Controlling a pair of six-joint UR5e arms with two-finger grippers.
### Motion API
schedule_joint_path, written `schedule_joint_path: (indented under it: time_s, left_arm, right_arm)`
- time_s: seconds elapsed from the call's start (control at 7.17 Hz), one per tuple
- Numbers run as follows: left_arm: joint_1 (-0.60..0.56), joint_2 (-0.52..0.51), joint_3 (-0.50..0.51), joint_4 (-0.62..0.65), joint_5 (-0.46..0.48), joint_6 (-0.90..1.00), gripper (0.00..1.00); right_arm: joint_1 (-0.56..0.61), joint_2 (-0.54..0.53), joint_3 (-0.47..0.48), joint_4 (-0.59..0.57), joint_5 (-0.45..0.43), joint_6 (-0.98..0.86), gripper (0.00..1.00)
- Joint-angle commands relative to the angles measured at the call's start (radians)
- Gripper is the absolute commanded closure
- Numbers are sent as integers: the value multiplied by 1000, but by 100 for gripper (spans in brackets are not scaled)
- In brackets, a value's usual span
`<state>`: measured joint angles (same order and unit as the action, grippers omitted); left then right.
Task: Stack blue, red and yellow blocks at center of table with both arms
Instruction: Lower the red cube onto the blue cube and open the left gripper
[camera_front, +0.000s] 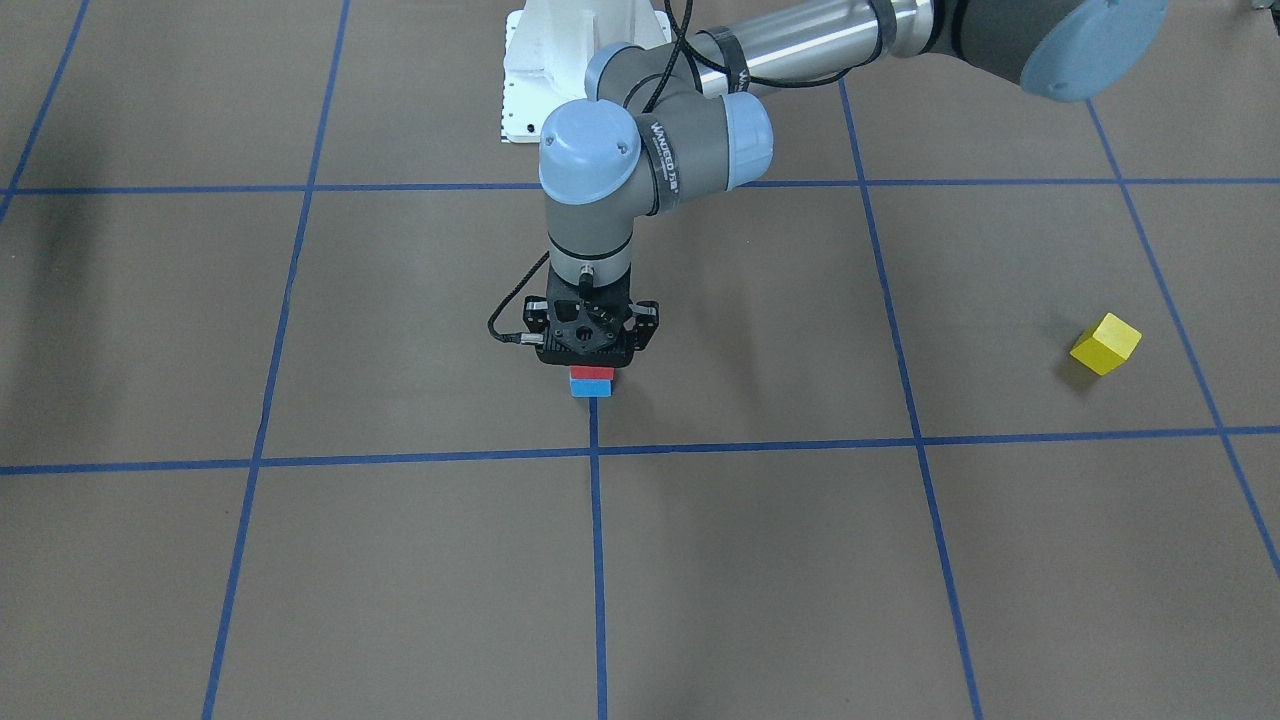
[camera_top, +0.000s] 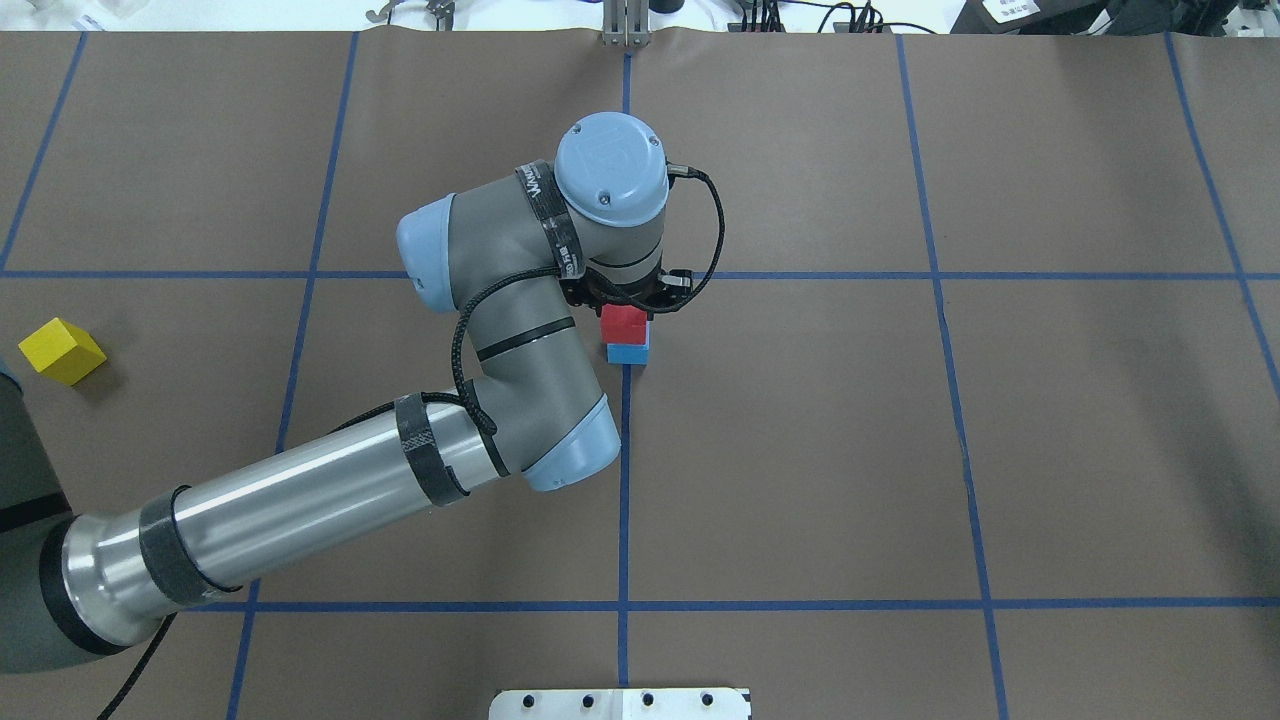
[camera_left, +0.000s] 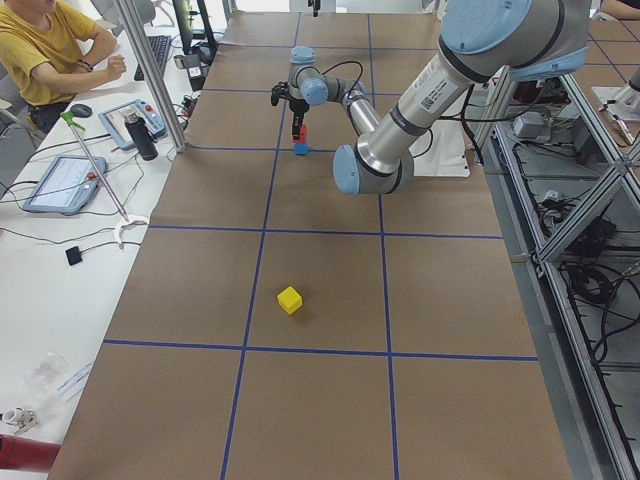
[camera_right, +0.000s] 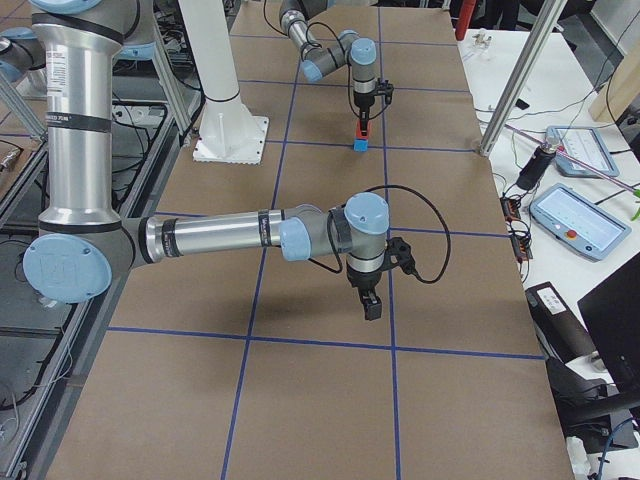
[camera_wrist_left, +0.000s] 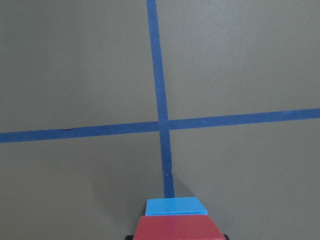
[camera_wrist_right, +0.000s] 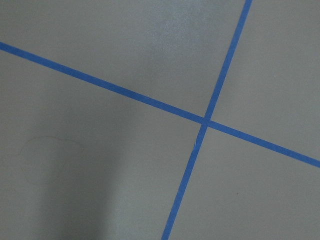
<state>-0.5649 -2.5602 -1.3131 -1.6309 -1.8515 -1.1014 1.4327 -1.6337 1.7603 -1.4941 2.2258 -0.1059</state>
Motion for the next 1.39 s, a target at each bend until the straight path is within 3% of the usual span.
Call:
schedule_joint_path:
  time_s: [0.0, 0.7, 1.25]
  left_arm:
    - [0, 0, 2, -1, 0, -2, 89]
    - [6, -3, 15, -1, 0, -3, 50]
    - [8, -8, 15, -1, 0, -5, 45]
  right_arm:
    - [0, 0, 1, 0, 0, 0, 0]
    - [0, 2, 1, 0, 3, 2, 0]
    - [0, 0, 1, 0, 3, 2, 0]
